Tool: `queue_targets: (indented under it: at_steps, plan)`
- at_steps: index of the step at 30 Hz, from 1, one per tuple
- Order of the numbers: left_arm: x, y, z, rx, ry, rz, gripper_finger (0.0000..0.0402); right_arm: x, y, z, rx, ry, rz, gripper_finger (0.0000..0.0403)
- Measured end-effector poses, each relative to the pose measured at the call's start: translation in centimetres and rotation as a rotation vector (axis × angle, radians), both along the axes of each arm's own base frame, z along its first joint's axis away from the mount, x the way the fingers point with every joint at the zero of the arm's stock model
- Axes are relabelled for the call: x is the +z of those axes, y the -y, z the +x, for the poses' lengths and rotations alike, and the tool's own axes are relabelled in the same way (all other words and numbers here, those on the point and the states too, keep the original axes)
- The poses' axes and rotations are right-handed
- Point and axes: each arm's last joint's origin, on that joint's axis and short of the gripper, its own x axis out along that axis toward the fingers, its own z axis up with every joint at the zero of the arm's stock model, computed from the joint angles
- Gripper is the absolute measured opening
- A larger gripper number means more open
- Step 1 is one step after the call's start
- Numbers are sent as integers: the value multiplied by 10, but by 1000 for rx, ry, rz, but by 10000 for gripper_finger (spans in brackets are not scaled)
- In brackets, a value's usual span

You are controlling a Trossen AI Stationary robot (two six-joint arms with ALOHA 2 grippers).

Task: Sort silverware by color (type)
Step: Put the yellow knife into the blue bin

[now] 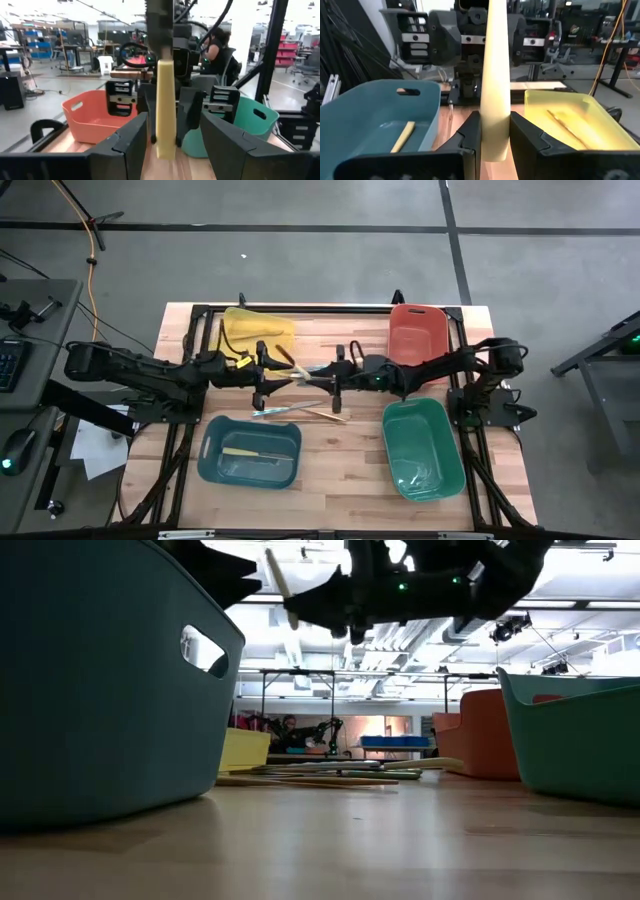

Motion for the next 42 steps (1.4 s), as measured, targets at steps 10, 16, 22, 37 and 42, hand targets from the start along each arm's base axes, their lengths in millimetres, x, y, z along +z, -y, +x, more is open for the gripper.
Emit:
queue_targets:
  at_steps: [10,16,22,37,42]
  plan:
    - [3,1,10,-8,-4,-6,170,0,-1,2,24,-5,5,57]
    - [2,4,27,-21,1,11,170,-1,-1,2,28,-9,12,57]
    - [4,4,29,-19,31,20,170,-1,-4,2,36,-18,11,57]
    - [3,4,29,-8,15,52,35,-2,-5,2,43,-26,-2,57]
    - [3,4,29,-8,13,51,35,-3,-5,2,40,-29,6,65]
